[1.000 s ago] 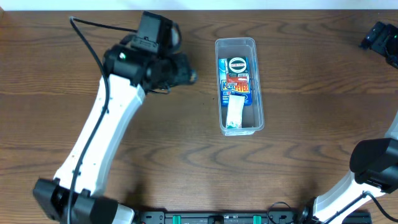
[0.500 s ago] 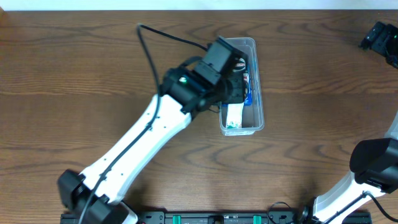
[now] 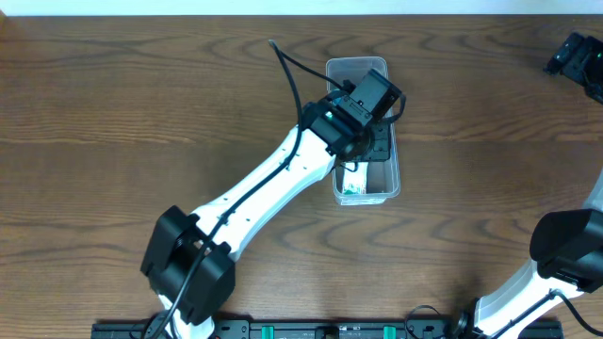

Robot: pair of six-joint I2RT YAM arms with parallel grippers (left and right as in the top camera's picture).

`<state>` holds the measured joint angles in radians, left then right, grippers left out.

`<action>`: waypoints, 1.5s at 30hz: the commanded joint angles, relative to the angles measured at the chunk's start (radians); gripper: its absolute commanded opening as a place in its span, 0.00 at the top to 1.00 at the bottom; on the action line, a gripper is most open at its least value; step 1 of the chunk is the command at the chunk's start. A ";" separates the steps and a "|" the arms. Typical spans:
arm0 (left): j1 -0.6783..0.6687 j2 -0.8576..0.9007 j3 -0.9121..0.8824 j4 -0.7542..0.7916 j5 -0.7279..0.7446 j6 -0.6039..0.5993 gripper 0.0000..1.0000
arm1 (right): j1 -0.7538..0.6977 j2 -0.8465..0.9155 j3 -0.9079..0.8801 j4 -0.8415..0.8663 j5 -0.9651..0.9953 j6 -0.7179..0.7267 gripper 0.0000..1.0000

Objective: Pack container
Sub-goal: 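Lift the dark bottle and carry it over the container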

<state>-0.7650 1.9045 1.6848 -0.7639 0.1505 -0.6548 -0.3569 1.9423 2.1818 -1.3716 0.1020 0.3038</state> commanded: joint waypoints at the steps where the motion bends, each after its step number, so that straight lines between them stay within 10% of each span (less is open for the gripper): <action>1: 0.000 0.032 0.022 0.007 -0.022 -0.001 0.65 | -0.010 0.010 0.000 -0.001 0.006 0.006 0.01; 45: -0.035 0.193 0.021 0.003 -0.058 0.029 0.64 | -0.010 0.010 0.000 -0.001 0.006 0.006 0.01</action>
<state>-0.8013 2.0750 1.6848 -0.7582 0.1127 -0.6464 -0.3569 1.9423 2.1818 -1.3716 0.1020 0.3035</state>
